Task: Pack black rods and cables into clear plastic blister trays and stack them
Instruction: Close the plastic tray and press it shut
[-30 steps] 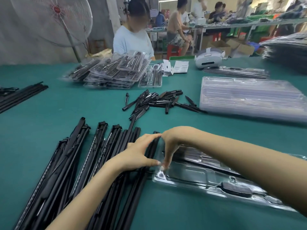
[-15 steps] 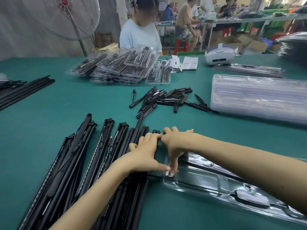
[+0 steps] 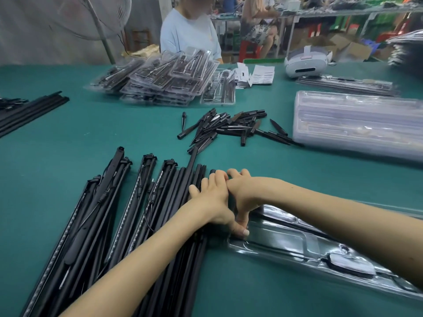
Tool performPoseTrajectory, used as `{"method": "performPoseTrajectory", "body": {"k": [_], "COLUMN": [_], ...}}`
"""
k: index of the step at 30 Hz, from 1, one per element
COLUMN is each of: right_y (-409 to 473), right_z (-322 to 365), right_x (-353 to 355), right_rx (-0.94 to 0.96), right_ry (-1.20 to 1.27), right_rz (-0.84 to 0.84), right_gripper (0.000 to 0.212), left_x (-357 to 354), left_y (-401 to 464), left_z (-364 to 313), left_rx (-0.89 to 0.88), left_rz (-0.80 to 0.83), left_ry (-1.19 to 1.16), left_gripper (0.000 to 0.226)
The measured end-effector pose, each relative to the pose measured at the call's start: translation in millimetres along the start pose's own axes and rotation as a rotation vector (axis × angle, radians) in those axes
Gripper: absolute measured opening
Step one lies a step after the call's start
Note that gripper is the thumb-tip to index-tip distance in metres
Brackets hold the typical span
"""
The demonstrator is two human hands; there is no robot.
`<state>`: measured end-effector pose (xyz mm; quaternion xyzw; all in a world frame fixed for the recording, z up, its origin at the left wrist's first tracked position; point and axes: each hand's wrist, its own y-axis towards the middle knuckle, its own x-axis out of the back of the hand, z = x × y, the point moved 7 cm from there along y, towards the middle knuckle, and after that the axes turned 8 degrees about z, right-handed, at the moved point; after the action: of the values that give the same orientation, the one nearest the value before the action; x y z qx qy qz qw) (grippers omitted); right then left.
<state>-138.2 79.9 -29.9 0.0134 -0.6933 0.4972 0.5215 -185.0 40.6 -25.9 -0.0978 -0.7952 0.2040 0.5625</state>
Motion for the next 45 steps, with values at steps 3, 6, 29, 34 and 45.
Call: {"method": "performPoseTrajectory", "body": {"k": [3,6,29,34,45], "right_y": [2,5,-24,-36,-57], "right_z": [2,1,-40,-70,-87], "right_x": [0,-2,-12,-29,-38], "right_rx": [0.006,0.011,0.104,0.134,0.098], "right_ry": [-0.023,-0.012,0.237,0.299,0.337], "right_rz": [-0.016,-0.015,-0.311,-0.33,-0.659], "right_gripper": [0.089,0.093,0.118,0.079,0.061], "left_x": [-3,-6,-21,-13,-13], "left_y": [1,1,-44,-46,-51], "left_z": [2,3,12,7,1], "left_rx": [0.008,0.016,0.048,0.032,-0.031], "left_rz": [0.001,-0.002,-0.037,0.105,0.081], "left_ry": [-0.021,-0.029,-0.289,-0.372,-0.612], "left_gripper": [0.111,0.117,0.05,0.02,0.038]}}
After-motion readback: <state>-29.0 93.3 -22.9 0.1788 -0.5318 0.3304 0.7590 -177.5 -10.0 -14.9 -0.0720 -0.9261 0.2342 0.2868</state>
